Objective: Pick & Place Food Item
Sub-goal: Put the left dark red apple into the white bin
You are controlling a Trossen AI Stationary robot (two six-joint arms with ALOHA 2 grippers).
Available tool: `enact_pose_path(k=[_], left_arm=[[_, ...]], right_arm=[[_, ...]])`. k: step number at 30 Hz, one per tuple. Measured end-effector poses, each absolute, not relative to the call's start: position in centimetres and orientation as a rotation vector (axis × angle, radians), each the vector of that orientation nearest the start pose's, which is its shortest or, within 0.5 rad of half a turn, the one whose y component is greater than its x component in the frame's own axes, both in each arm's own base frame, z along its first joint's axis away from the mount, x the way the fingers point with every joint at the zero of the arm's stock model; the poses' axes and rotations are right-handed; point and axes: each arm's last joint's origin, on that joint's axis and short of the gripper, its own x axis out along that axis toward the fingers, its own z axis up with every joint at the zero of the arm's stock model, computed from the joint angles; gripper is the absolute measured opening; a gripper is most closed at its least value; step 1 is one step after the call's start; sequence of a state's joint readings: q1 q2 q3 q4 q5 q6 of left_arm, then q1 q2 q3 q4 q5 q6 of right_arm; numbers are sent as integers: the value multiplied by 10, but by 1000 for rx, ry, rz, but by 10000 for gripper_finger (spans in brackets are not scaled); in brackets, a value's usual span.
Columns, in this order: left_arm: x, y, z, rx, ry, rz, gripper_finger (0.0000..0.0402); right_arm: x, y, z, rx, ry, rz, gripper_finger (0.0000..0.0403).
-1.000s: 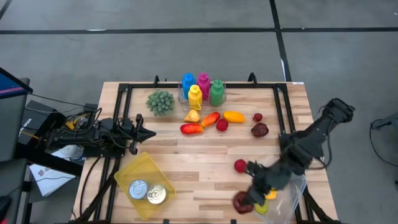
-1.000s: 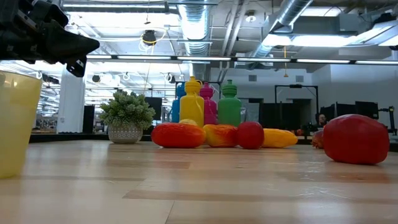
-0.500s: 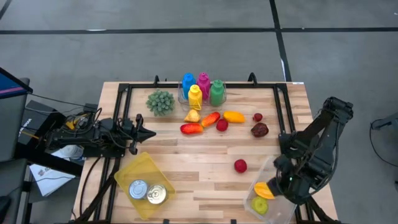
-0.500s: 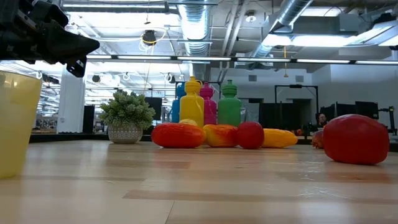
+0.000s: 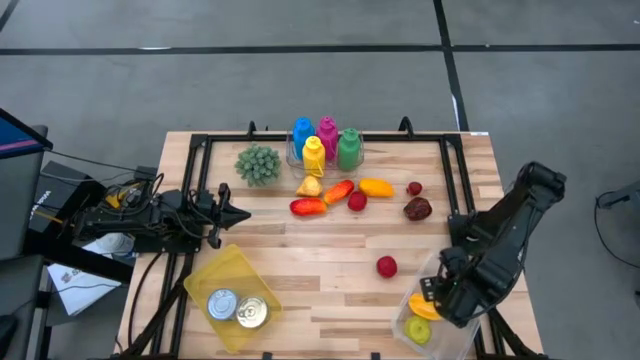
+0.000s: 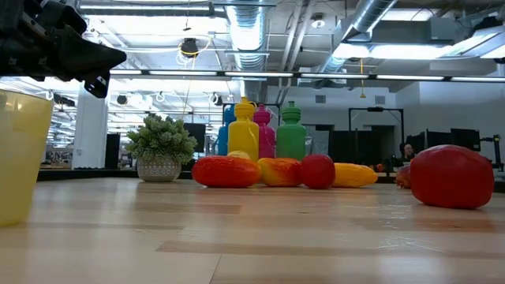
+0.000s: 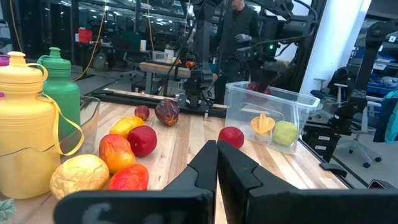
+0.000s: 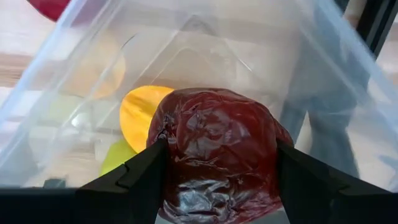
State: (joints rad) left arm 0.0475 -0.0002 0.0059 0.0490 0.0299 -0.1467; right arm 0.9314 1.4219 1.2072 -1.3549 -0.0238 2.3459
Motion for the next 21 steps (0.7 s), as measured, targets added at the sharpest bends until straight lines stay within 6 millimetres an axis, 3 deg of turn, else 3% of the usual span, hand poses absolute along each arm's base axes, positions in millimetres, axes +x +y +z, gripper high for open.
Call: enact_pose_path(k=[21], left_arm=[[97,4,170,-145,-56,13,0]], right_arm=[[178,191,231,1020,1296,-1386,255]])
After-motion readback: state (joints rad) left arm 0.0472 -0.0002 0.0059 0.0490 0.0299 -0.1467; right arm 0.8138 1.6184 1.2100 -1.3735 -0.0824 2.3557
